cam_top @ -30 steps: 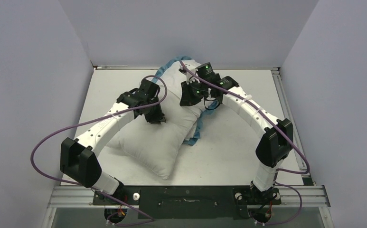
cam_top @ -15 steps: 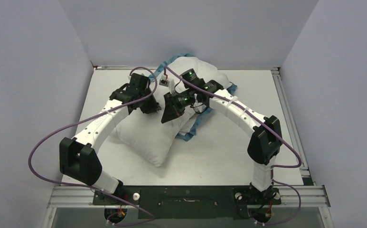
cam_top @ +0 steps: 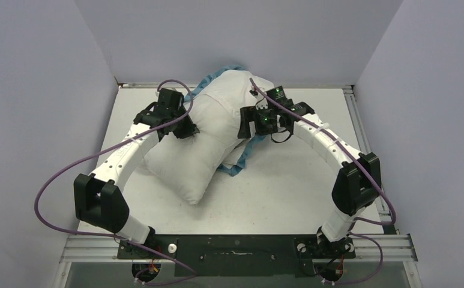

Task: Put the pillow into the pillowcase
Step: Stuff the pillow into the pillowcase.

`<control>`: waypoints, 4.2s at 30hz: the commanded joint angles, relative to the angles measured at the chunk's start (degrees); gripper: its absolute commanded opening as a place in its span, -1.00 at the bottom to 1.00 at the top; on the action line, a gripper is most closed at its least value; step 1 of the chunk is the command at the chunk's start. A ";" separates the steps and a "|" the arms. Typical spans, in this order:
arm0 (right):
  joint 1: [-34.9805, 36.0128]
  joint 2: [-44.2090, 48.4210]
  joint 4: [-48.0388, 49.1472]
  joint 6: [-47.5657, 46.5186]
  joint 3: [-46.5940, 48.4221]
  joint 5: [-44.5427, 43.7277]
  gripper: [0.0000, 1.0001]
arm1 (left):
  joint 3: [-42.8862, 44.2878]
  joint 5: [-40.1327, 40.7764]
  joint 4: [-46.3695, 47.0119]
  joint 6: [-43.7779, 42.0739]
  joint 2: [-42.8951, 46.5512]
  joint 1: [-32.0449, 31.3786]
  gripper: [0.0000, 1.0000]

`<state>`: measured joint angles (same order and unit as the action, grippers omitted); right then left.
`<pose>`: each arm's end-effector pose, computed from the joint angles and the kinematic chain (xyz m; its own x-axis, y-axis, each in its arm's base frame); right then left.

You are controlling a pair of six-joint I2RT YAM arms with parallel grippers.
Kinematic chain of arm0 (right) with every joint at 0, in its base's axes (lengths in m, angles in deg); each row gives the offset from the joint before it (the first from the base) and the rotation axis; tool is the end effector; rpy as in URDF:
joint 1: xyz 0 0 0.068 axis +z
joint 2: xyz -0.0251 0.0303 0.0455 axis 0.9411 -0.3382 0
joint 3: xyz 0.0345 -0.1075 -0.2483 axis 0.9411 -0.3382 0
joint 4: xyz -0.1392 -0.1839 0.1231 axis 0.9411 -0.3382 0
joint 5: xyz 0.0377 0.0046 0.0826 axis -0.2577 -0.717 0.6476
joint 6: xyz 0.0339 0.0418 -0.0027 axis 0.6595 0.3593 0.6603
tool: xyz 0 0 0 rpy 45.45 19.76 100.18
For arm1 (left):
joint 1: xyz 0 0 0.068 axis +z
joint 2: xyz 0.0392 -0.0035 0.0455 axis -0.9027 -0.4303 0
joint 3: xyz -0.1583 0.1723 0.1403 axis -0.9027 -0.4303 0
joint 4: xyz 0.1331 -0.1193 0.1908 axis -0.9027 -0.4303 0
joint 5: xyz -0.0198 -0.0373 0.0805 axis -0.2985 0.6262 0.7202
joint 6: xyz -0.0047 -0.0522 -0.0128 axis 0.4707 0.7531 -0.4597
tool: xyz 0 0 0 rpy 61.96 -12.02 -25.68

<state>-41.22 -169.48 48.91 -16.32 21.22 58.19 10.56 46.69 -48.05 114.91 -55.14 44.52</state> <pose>0.3266 0.2003 0.3047 -0.8371 -0.1781 -0.5173 -0.4767 0.7014 0.5299 0.3107 -0.1143 0.3150 -0.7450 -0.5088 -0.4314 -0.2720 0.8223 -0.4999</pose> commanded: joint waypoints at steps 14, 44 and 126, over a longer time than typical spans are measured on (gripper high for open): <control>0.65 -14.18 13.27 -1.15 1.89 -25.66 -0.12 | 2.11 -2.87 7.30 0.81 0.07 1.36 -1.00; 3.80 -10.85 6.09 3.44 15.23 11.20 -0.90 | 9.85 7.79 1.22 -4.56 -1.82 -2.51 0.12; -2.15 -10.88 -11.33 -6.16 25.54 -58.33 0.06 | -26.26 -7.69 27.39 2.68 9.03 -7.61 -1.00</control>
<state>-39.82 -184.67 37.04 -22.28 48.91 3.53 -15.21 39.70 -23.29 118.10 -47.93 37.27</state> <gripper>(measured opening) 0.600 0.050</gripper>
